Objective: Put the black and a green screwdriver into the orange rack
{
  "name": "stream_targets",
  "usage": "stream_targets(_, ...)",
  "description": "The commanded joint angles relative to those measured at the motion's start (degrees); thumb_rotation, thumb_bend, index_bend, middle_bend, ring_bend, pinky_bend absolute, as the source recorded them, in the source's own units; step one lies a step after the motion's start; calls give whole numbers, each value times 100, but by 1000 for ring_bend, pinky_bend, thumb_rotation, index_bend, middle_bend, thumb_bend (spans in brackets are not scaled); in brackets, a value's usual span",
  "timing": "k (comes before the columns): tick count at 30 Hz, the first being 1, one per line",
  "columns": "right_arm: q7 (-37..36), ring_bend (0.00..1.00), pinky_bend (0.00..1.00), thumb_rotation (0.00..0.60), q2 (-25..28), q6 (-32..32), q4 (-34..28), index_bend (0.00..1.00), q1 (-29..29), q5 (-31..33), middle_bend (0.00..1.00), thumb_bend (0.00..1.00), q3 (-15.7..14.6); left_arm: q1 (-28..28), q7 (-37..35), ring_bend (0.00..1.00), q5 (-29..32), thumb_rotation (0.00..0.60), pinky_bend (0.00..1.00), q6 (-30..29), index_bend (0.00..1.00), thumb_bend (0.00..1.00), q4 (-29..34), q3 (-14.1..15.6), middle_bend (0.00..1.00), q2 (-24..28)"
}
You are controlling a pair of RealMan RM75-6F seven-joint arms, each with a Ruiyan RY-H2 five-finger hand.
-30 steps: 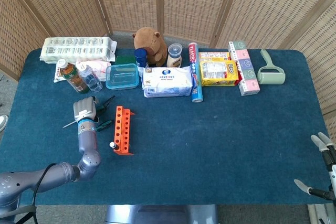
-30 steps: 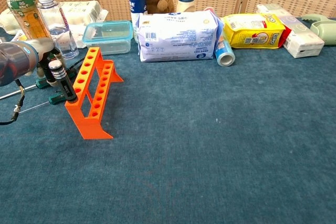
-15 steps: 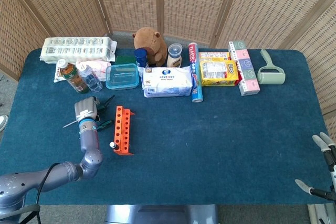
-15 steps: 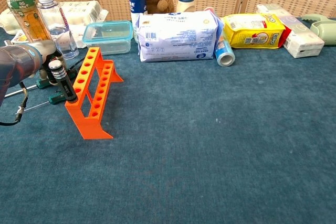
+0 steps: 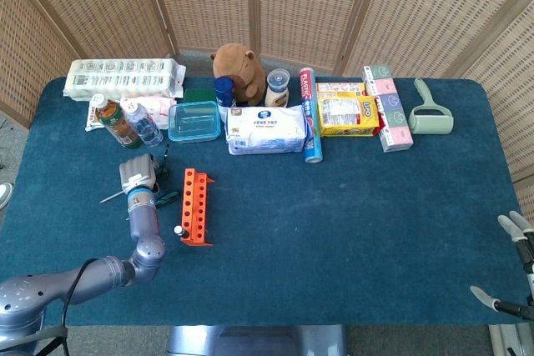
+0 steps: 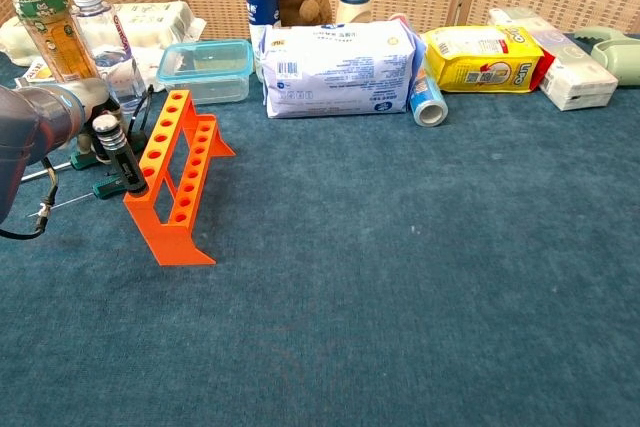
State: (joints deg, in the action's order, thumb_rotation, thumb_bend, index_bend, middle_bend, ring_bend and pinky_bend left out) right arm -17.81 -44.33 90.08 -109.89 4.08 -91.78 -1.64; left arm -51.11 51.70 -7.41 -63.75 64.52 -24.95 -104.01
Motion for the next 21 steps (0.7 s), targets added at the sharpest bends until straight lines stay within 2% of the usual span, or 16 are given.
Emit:
stream_targets(1, -10, 9, 0, 600, 2, 7, 1, 0, 3, -4, 0, 34, -1, 7, 25, 725, -5, 600, 849, -7, 404, 593, 11, -1, 807, -4)
stream_targets(7, -41, 9, 0, 600, 10, 15, 10, 0, 6, -22, 0, 34, -8, 55, 43, 724, -56, 600, 849, -51, 426, 635, 140, -5, 807, 40)
stream_targets(21, -35, 9, 0, 600, 11, 8, 5, 0, 5, -25, 0, 34, -15, 171, -76, 724, -157, 600, 849, -187, 432, 639, 803, -149, 807, 397)
